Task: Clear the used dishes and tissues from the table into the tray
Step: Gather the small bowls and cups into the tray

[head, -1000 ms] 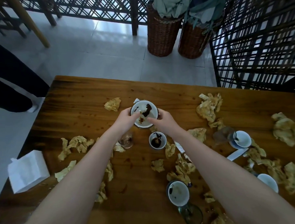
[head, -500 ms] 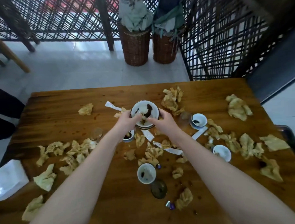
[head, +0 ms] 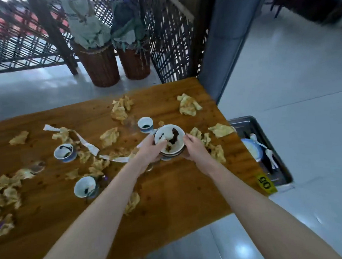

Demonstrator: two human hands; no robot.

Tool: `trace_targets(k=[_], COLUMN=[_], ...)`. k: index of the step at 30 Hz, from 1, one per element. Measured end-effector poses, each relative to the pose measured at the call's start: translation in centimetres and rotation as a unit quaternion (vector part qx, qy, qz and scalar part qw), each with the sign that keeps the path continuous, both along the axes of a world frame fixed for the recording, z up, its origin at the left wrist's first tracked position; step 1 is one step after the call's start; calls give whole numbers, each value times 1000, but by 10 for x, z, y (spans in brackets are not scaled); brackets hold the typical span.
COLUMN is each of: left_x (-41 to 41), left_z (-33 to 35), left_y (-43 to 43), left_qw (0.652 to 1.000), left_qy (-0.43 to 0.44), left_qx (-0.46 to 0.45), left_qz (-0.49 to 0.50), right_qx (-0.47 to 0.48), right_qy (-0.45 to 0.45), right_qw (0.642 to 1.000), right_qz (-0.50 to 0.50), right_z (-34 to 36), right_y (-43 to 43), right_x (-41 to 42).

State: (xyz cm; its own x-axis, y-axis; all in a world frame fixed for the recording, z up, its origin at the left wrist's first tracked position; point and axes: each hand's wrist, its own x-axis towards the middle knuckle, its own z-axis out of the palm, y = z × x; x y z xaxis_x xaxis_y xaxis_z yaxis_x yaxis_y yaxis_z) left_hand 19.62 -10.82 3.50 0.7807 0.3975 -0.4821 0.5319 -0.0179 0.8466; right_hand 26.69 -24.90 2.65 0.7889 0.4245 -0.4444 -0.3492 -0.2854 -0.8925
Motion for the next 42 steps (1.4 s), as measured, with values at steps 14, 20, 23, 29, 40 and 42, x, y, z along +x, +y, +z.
trace_targets(k=[14, 20, 23, 29, 40, 42], left_x=[90, 141, 174, 242, 323, 338], left_z=[5, -12, -23, -43, -82, -95], left_y=[-183, -224, -238, -255, -281, -287], left_qw=[993, 989, 987, 991, 993, 994], left_qy=[-14, -24, -20, -28, -13, -3], left_qx=[-9, -3, -8, -30, -44, -47], left_qz=[-119, -147, -157, -129, -111, -99], right_qx=[13, 15, 21, -11, -13, -11], right_qy=[-17, -20, -12, -25, 17, 31], right_qw=[995, 992, 991, 992, 995, 996], right_qz=[-97, -123, -131, -121, -102, -81], right_z=[5, -8, -13, -20, -51, -62], right_y=[-196, -239, -254, -272, -299, -305], right_x=[56, 92, 122, 193, 286, 303])
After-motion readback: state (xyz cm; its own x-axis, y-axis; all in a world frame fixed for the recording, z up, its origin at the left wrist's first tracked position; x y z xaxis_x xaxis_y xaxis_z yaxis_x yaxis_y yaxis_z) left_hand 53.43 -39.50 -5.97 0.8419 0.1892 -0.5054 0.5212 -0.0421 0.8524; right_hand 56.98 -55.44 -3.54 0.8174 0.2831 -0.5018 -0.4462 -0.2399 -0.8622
